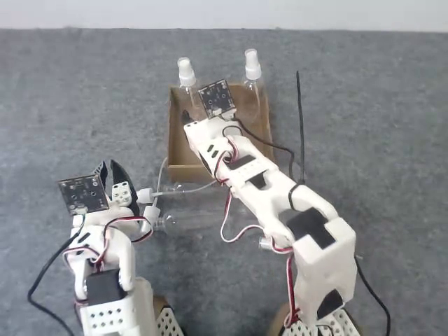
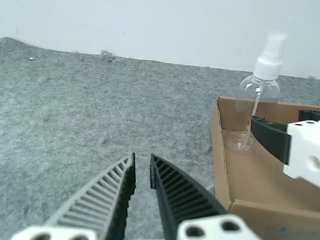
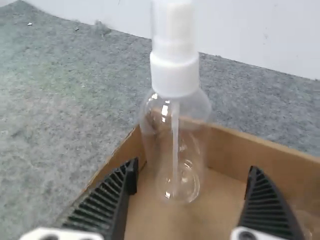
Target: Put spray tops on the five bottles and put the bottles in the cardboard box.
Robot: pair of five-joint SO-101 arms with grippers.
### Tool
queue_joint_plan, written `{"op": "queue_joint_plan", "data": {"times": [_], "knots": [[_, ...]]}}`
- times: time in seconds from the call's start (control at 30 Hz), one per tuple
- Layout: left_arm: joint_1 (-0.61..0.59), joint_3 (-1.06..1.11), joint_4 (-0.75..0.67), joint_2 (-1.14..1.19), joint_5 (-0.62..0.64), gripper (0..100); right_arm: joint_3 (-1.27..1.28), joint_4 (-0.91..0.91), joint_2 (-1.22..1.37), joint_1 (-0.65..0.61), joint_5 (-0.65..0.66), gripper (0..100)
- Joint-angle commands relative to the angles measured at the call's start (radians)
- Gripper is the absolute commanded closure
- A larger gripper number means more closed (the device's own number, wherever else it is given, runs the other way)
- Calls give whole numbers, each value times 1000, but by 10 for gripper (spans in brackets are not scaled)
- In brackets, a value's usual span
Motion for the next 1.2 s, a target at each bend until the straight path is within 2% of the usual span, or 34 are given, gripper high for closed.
{"op": "queue_joint_plan", "data": {"times": [0.0, 0.13, 0.47, 0.63, 1.17], "knots": [[-5, -12, -35, -21, -9, 959, 44, 8, -140, 10, -3, 717], [-5, -12, -35, -21, -9, 959, 63, 136, -205, 5, 52, 717], [-5, -12, -38, -21, -6, 959, 64, 450, -400, -12, 60, 717], [-5, -12, -38, -21, -6, 959, 71, 588, -455, -13, 164, 717], [-5, -12, -38, -21, -9, 958, 71, 1116, -743, -15, 166, 717]]}}
